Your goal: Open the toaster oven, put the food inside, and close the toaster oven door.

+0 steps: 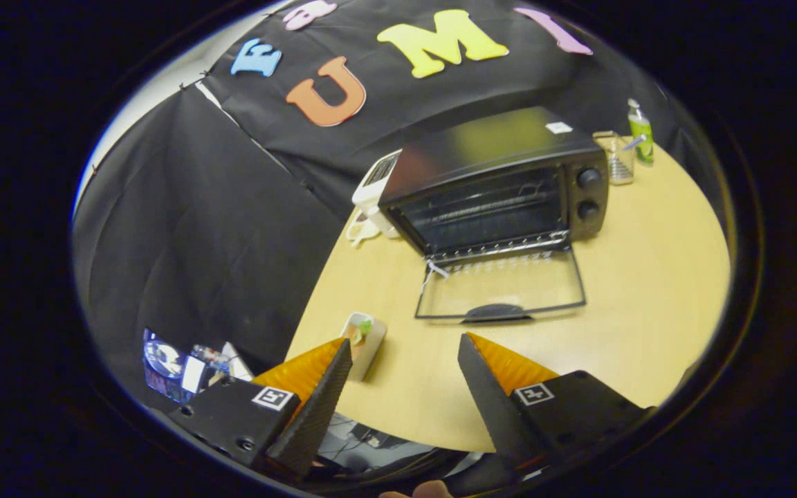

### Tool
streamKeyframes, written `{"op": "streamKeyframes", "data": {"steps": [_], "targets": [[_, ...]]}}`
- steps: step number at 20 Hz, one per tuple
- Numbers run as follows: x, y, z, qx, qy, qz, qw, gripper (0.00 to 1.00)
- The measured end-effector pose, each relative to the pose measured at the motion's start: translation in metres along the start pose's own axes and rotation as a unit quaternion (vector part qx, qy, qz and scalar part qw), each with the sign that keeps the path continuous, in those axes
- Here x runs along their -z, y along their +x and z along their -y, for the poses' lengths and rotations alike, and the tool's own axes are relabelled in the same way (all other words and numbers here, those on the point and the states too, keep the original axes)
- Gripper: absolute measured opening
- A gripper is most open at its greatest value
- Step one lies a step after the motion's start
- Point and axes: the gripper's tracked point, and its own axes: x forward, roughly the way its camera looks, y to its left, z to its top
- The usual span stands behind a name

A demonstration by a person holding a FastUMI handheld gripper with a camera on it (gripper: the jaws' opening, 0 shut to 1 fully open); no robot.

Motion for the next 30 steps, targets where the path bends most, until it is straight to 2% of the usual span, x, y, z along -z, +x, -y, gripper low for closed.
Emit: {"op": "streamKeyframes", "data": {"steps": [4,7,10,15,16,17,21,23,27,30], "targets": [[0.031,0.051,-0.032,-0.048,0.133,-0.054,0.989,0.98],[0.047,0.086,-0.048,-0.08,0.191,-0.092,0.974,0.92],[0.054,0.113,-0.054,-0.085,0.197,-0.115,0.97,0.88],[0.064,0.144,-0.058,-0.069,0.16,-0.139,0.975,0.82],[0.066,0.147,-0.057,-0.064,0.158,-0.14,0.975,0.8],[0.067,0.153,-0.054,-0.057,0.157,-0.142,0.976,0.72],[0.069,0.154,-0.05,-0.052,0.172,-0.148,0.973,0.4],[0.067,0.145,-0.054,-0.057,0.177,-0.143,0.972,0.32],[0.047,0.107,-0.073,-0.089,0.201,-0.1,0.97,0.29],[0.013,0.068,-0.077,-0.12,0.237,-0.021,0.964,0.29]]}}
